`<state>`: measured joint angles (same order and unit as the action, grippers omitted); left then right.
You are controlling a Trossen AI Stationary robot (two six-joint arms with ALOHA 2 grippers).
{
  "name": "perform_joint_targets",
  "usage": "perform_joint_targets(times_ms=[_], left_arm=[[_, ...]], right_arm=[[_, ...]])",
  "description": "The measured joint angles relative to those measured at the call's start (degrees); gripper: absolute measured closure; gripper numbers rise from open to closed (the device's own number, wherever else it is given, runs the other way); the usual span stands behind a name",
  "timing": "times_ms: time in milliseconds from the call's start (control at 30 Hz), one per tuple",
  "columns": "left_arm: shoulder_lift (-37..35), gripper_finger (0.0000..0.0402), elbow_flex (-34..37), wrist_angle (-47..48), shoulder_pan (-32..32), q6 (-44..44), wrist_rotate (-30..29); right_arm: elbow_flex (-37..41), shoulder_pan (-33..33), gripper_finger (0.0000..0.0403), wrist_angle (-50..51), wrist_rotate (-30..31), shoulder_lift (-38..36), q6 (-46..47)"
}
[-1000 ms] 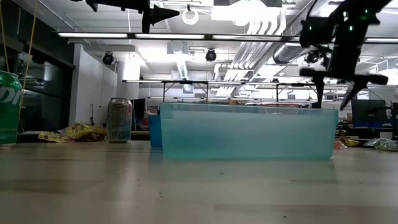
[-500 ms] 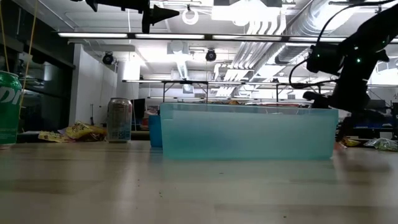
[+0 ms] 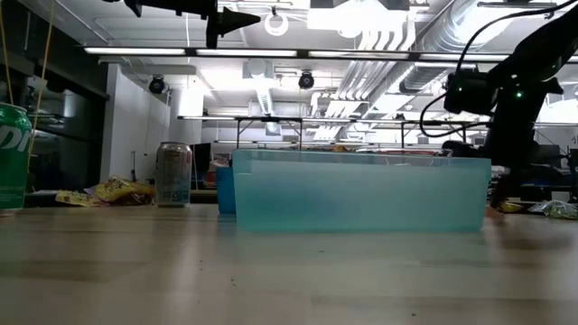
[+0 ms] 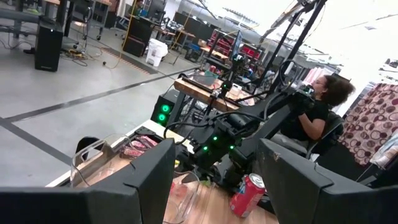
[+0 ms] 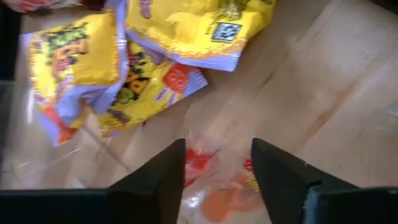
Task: Sort candy
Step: Put the orange candy into the blue bin
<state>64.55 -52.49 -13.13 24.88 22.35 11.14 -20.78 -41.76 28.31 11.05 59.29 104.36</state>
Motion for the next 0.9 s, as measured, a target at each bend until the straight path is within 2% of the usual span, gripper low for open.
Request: perform_joint_targets(times_ms=[200, 500, 700, 900], left_arm=[[0.0, 0.0186, 0.0, 0.0, 0.0, 0.0, 0.0], [0.0, 0.0186, 0.0, 0.0, 0.0, 0.1, 0.0], [0.0, 0.0186, 0.0, 0.0, 0.0, 0.1, 0.0], [0.0, 0.0186, 0.0, 0.0, 0.0, 1.6, -0.2]], right_arm=[[0.0, 0.0, 0.0306, -2.1, 0.0, 3.2, 0.1], [0.0, 0.0, 0.0391, -3.1, 2.0, 3.2, -9.5], [0.0, -0.1, 0.0401, -2.8, 4.0, -0.4, -17.1], [-0.7, -0.1, 0.0402, -1.3, 7.8, -6.9, -20.0]])
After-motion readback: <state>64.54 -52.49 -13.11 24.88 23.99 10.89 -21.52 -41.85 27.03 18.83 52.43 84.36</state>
